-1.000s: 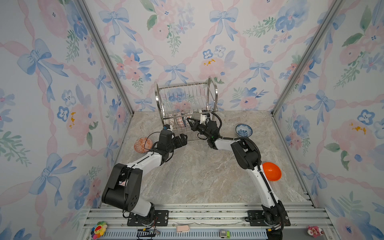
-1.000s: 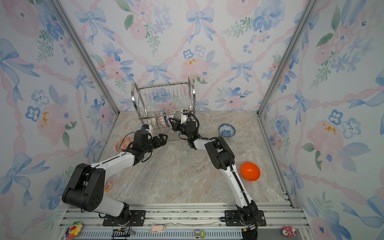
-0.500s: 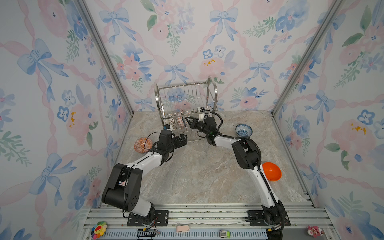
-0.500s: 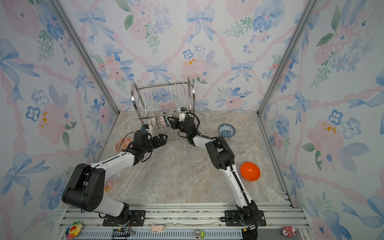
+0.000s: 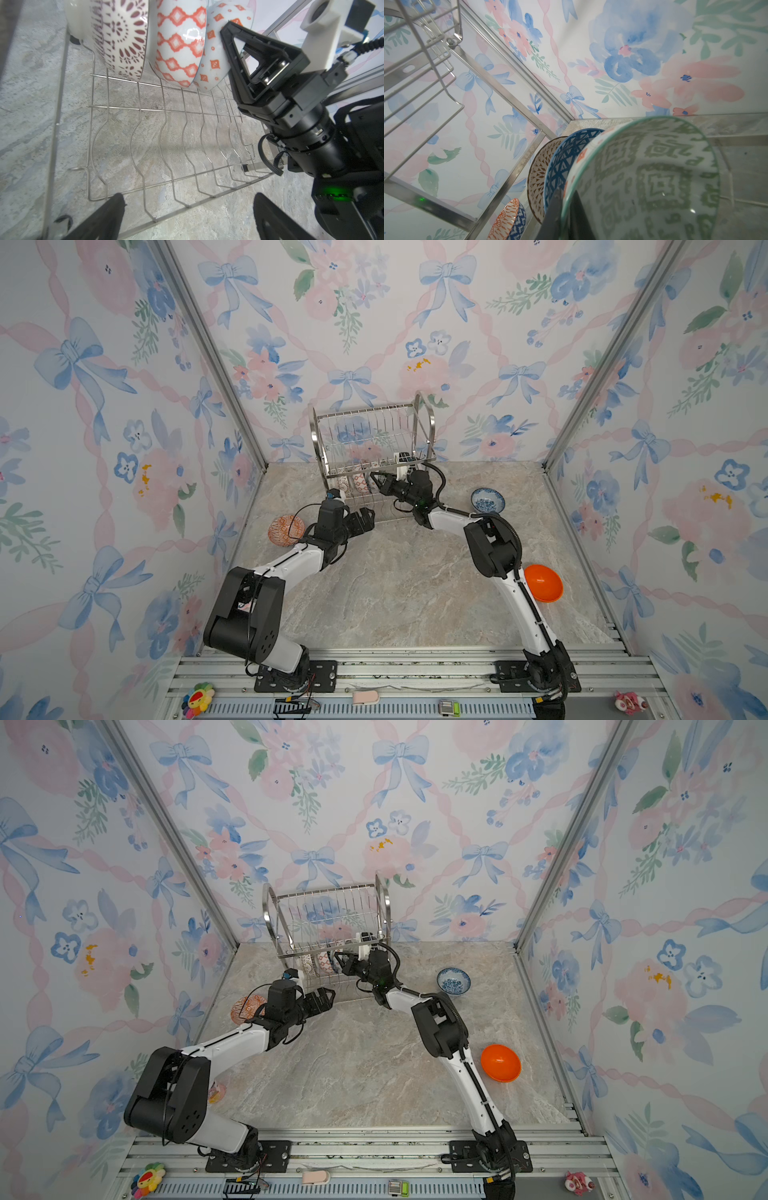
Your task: Load the bowls into the dish rack
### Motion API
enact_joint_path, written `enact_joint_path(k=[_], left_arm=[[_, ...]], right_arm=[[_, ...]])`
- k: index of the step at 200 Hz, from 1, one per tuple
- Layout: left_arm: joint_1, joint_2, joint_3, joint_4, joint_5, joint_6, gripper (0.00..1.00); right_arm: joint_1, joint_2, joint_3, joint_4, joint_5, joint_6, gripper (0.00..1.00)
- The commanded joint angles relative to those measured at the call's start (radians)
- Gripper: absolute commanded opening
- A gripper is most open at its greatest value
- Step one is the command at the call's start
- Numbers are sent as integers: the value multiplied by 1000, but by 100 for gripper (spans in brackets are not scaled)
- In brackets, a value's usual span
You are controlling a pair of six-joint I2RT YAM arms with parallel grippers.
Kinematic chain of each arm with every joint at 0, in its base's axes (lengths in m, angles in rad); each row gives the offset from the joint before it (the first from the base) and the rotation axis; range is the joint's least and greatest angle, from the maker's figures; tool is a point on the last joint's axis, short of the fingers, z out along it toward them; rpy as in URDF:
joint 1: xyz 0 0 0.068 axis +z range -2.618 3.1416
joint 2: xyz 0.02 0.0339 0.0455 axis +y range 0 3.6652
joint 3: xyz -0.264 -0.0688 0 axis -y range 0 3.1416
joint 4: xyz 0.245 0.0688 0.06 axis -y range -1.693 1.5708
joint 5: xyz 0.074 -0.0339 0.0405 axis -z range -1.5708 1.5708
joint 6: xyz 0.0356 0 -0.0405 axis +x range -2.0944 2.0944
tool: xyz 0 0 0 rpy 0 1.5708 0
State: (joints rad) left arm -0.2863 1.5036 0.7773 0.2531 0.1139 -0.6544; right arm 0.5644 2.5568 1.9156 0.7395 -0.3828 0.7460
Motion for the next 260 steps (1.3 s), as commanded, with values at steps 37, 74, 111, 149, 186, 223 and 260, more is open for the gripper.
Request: enact_joint_path(k=[37,74,111,149,186,223,260], left_arm=[[15,13,-5,-98,-20,14,98],[15,13,-1,-98,-22,16,98],[16,11,-3,-100,-24,17,98],[15,15,-1,-100,-26,20,98],[16,15,-1,-103,-26,22,98],[15,15,-2,-103,-29,24,98],[15,16,-3,-103,-31,25,98]], right_arm=[[-49,87,-3,-274,-4,74,11],[-55,90,4,-313,-1,85,12],[-61,103,29,-352,6,99,12],[-66,106,27,-355,17,110,12],[-69,87,-4,-343,47,104,12],[-72,78,-10,-348,53,91,13],[-72,73,-5,-359,59,67,14]])
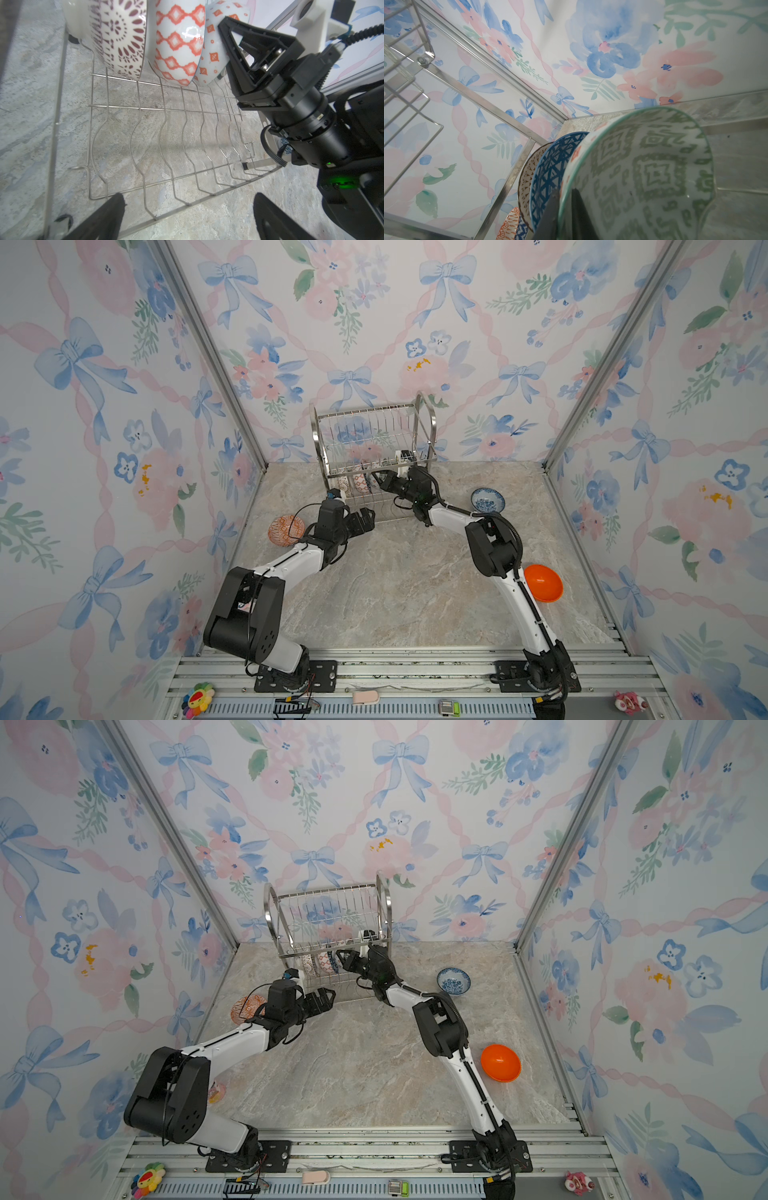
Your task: Load the bowls into the dish rack
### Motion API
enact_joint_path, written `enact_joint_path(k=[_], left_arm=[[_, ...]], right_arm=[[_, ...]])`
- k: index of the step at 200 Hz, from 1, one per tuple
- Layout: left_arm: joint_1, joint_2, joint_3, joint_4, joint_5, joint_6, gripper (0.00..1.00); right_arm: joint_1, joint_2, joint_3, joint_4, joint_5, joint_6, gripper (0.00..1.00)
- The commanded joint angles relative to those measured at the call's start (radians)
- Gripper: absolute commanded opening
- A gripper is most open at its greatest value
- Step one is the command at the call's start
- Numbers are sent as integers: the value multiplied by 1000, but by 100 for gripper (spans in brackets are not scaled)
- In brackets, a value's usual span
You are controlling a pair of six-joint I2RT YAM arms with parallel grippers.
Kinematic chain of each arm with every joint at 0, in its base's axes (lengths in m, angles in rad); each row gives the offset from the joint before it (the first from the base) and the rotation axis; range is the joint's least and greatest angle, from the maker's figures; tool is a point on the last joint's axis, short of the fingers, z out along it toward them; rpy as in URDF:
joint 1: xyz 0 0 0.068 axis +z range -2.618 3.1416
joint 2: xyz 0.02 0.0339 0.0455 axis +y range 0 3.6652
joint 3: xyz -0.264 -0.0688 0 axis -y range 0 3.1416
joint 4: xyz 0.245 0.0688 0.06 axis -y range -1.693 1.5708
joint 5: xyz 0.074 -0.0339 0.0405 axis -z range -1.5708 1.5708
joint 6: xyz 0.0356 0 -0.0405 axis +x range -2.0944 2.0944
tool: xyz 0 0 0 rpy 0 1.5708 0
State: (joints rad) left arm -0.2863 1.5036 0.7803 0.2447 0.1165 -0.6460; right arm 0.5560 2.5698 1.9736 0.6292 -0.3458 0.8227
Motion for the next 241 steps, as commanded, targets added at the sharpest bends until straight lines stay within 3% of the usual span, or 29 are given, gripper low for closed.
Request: enact_joint_path(k=[1,241], left_arm=[[16,16,-6,-95,-34,16,98],[14,26,-3,-96,-36,20,98]], right_arm=[[-65,59,-63,-249,22,-11,14],[-80,-11,-188,-95,-5,-43,24]])
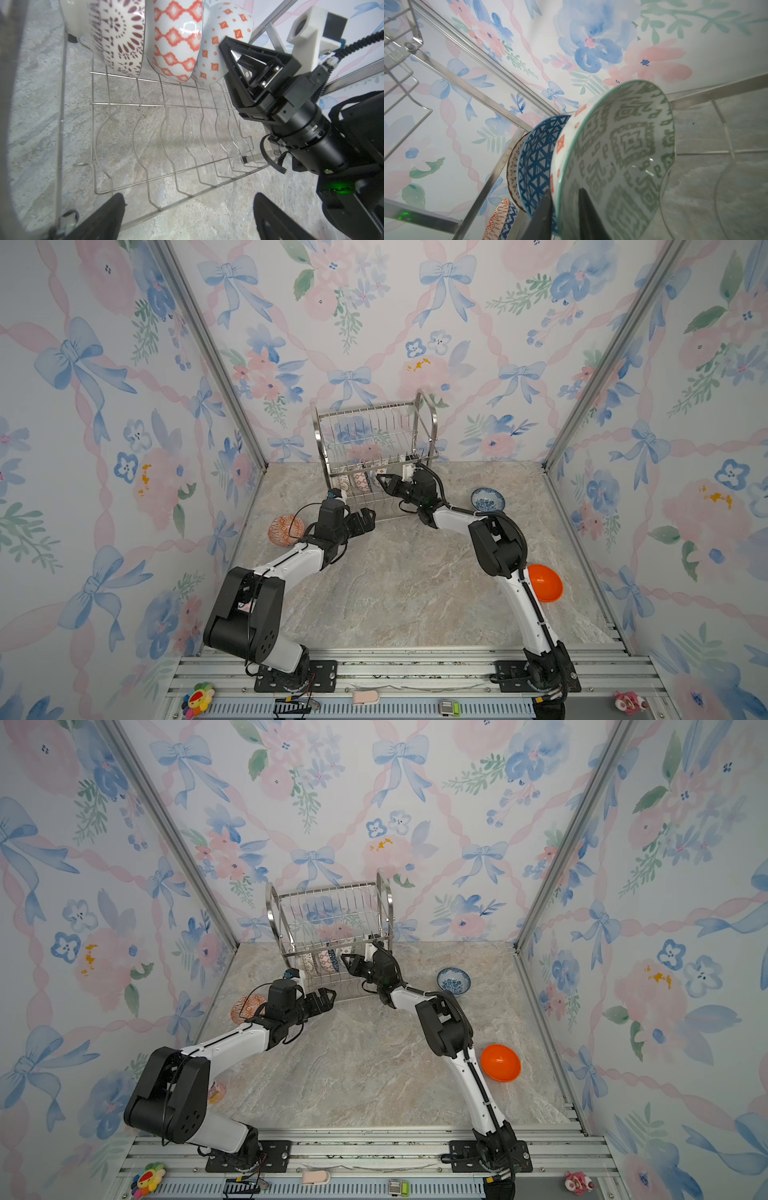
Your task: Load the bowls into the dish rack
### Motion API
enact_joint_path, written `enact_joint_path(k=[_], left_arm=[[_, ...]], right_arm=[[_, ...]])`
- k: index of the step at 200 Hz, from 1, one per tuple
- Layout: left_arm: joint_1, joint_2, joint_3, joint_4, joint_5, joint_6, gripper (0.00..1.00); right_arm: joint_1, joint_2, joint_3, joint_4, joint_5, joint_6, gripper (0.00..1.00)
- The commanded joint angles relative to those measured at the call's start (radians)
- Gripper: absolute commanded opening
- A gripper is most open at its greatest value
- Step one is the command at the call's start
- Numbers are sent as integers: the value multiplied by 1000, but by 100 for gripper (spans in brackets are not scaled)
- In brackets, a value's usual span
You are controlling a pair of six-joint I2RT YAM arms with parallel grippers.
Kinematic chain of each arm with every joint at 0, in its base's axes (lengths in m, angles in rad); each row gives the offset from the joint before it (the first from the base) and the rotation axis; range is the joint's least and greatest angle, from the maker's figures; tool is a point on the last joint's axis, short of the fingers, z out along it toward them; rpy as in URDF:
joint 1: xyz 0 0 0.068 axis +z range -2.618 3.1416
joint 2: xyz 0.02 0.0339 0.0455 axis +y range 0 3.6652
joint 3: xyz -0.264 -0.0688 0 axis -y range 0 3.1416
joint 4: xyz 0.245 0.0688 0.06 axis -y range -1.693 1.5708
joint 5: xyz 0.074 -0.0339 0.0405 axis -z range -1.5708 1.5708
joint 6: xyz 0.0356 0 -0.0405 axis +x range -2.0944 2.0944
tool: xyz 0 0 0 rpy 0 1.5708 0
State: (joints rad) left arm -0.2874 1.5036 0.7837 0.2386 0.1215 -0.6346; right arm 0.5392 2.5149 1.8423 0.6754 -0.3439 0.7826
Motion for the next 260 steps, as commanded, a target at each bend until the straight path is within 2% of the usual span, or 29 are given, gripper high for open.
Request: enact_joint_path(k=[1,164,260], left_arm=[[16,27,-6,-91,-41,9,98],[14,24,-6,-93,-42,10,98],[13,26,-4,-95,-40,12,98]], right_arm=[[-63,45,-57,-141,-7,-3,24],[-48,29,-80,-115,2,-32,31],[-47,-25,-119,-117,32,-96,34]])
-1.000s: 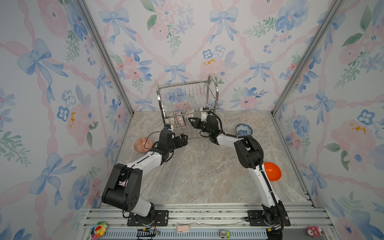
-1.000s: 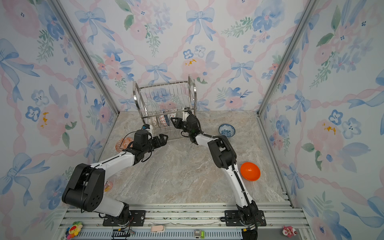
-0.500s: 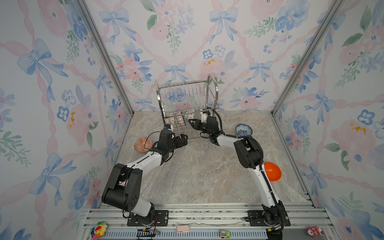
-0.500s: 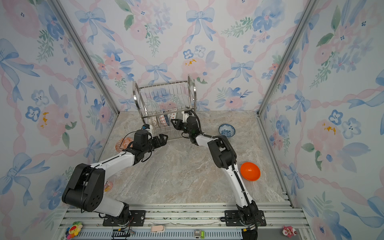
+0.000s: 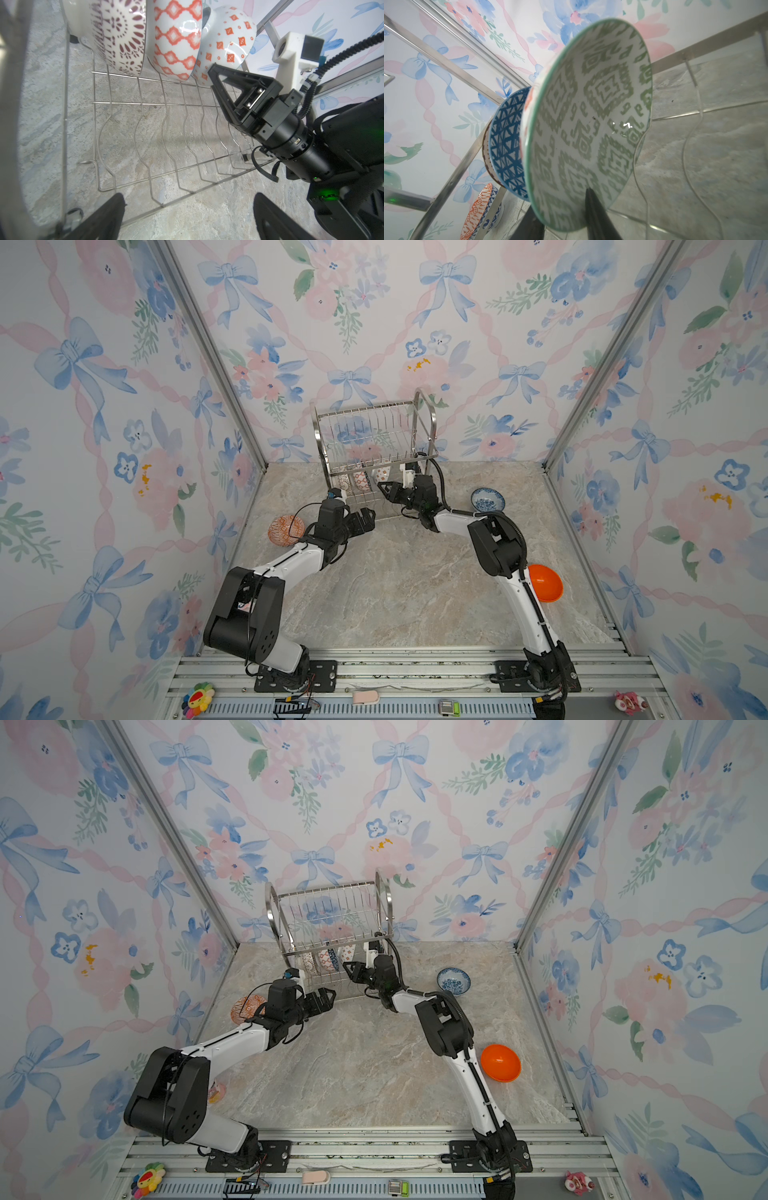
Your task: Load the bowls into the dish rack
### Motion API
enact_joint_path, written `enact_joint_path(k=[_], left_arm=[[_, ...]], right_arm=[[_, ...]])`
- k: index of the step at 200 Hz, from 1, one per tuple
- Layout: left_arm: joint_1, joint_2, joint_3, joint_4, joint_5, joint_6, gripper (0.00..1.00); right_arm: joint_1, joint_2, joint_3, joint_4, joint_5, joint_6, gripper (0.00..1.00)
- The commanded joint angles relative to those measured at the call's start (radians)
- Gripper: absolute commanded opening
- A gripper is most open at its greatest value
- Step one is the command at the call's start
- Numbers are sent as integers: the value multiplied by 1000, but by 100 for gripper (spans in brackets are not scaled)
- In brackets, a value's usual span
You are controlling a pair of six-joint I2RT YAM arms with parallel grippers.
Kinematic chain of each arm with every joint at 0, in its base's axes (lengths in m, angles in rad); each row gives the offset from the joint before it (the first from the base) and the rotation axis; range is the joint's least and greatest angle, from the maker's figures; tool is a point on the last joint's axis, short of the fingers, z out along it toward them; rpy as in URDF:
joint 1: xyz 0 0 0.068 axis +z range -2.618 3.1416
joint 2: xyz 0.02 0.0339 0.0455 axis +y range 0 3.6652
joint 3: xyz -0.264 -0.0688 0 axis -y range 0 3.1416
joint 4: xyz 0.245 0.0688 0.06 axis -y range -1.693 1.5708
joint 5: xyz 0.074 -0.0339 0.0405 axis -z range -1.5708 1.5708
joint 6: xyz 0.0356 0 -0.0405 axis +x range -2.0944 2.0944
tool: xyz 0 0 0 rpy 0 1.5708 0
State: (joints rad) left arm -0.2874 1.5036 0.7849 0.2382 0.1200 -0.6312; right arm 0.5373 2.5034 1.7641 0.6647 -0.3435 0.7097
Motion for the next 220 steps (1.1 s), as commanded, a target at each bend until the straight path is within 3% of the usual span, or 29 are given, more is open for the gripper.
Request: enact_joint_path(k=[1,88,167,220], left_arm=[[14,26,-4,-95,-38,8,98],[14,26,-4,-94,-36,8,98],[14,26,-2,-95,-36,10,98],[13,25,-3,-95,-36,10,98]], right_arm=[[-45,-14,-42,-106,33,-24,34],[-41,-37,-31,-142,44,-60,34],[-8,-69,24,-315,119,-242,34],[-7,-72,25,-317,115,-245,34]])
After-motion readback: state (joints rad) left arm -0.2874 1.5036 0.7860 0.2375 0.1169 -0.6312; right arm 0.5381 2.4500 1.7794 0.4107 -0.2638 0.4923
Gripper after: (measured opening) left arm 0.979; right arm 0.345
